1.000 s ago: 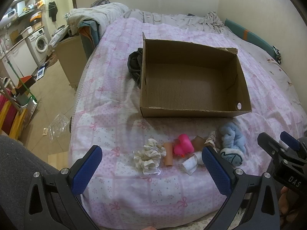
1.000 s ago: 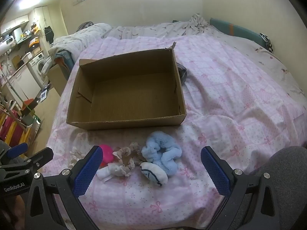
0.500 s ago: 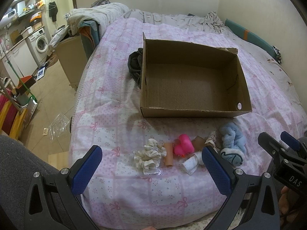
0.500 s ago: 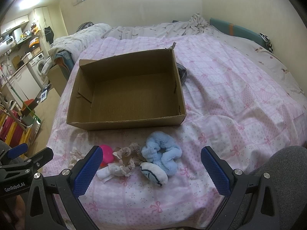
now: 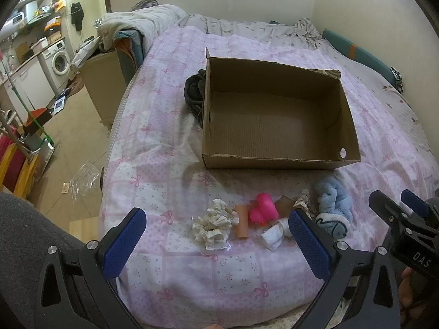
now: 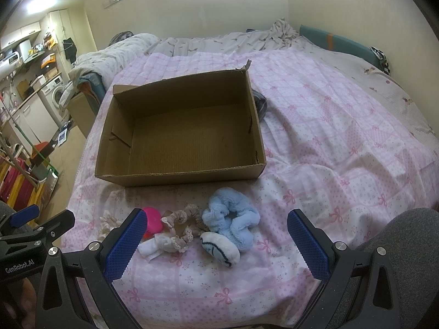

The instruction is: Organize soft objects

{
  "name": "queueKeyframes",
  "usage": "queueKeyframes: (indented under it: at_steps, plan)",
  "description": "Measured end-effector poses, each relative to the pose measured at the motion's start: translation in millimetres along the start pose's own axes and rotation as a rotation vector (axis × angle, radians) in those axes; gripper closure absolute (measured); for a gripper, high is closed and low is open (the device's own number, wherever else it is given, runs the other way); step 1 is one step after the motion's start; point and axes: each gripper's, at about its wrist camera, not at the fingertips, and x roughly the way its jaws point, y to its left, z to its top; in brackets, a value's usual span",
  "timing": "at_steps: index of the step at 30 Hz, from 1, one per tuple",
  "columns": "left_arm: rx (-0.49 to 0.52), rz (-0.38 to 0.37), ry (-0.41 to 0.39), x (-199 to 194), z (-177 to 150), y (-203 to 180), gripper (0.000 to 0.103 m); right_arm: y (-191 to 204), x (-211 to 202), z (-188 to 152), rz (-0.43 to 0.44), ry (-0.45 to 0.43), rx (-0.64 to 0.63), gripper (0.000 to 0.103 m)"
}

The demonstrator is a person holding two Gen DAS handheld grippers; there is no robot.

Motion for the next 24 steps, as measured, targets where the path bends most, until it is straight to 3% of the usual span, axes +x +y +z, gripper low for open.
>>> queueKeyframes:
  at_steps: [24]
  plan:
    - [-0.008, 0.001, 0.000, -2.0, 0.6, -2.6, 0.000, -1.9, 0.9, -0.3, 0.003, 0.009, 0.020, 0.000]
